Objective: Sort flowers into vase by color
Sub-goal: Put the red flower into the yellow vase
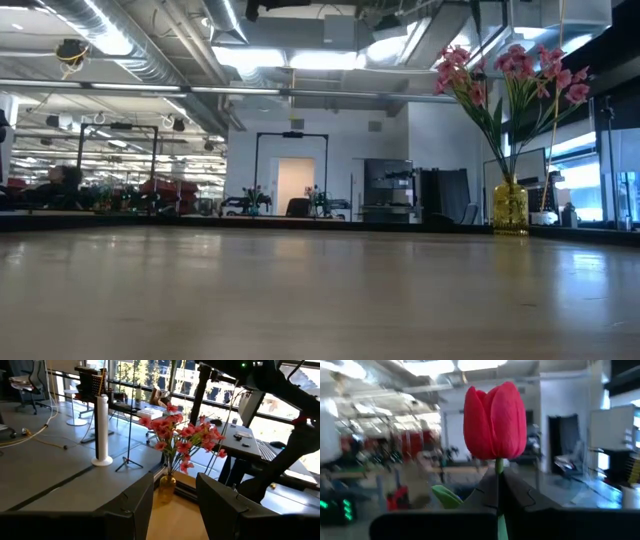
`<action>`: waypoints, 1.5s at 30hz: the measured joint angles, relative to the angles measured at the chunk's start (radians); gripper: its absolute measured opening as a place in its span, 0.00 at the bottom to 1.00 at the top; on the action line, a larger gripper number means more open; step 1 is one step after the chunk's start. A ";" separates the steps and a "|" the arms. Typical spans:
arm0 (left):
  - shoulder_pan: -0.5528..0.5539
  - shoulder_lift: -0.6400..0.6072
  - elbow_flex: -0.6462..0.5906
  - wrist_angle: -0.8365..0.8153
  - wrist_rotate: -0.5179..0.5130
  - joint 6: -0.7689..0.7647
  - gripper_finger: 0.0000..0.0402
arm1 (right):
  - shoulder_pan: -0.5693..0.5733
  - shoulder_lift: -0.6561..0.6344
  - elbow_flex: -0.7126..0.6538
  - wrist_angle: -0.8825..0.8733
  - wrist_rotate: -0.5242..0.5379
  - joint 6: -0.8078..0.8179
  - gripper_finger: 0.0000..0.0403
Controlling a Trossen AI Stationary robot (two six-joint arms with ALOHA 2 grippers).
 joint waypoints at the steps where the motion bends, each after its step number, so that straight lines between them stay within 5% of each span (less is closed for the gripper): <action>1: 0.000 0.000 0.000 0.000 0.000 -0.001 0.36 | 0.000 -0.002 0.000 -0.031 0.012 0.000 0.01; 15: -0.059 0.000 0.000 0.000 0.000 -0.004 0.36 | 0.000 -0.053 -0.370 0.236 0.077 -0.015 0.01; 45: -0.106 0.000 0.000 -0.109 0.000 -0.060 0.36 | 0.000 -0.088 -0.581 0.237 0.131 0.043 0.01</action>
